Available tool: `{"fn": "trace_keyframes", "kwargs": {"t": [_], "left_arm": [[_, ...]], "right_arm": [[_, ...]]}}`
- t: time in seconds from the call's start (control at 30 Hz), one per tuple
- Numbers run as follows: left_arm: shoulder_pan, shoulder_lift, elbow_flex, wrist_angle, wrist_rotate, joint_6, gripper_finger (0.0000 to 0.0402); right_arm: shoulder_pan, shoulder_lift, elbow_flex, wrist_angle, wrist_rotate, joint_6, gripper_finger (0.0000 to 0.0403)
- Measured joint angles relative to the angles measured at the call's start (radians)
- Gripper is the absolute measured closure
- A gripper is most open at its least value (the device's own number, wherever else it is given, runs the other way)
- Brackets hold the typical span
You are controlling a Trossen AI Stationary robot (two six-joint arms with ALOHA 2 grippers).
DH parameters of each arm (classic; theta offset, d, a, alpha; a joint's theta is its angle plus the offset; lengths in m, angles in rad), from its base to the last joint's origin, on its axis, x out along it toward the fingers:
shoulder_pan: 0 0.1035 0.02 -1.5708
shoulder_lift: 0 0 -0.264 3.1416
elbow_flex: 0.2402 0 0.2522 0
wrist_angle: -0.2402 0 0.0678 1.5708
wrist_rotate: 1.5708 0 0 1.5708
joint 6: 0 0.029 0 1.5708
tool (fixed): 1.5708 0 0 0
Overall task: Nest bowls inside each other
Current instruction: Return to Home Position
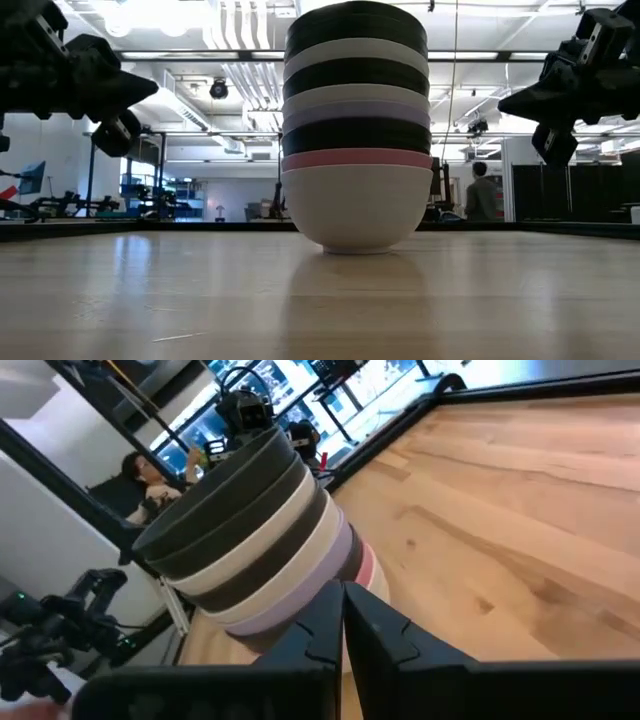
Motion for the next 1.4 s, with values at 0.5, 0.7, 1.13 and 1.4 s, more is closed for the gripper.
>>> {"fn": "trace_keyframes", "kwargs": {"t": [0.5,0.7,1.13,1.4], "left_arm": [[0.0,0.025,0.0,0.0,0.0,-0.003,0.0401],[-0.001,0.026,-0.001,-0.001,0.0,-0.003,0.0401],[0.0,0.024,-0.001,-0.001,0.0,-0.003,0.0401],[0.0,0.025,-0.001,-0.001,0.0,-0.003,0.0401]], "right_arm": [[0.0,0.001,0.0,0.001,0.0,0.027,0.0394],[0.0,0.001,0.0,0.001,0.0,0.027,0.0394],[0.0,0.001,0.0,0.001,0.0,0.027,0.0394],[0.07,0.001,0.0,0.001,-0.001,0.028,0.0394]]}}
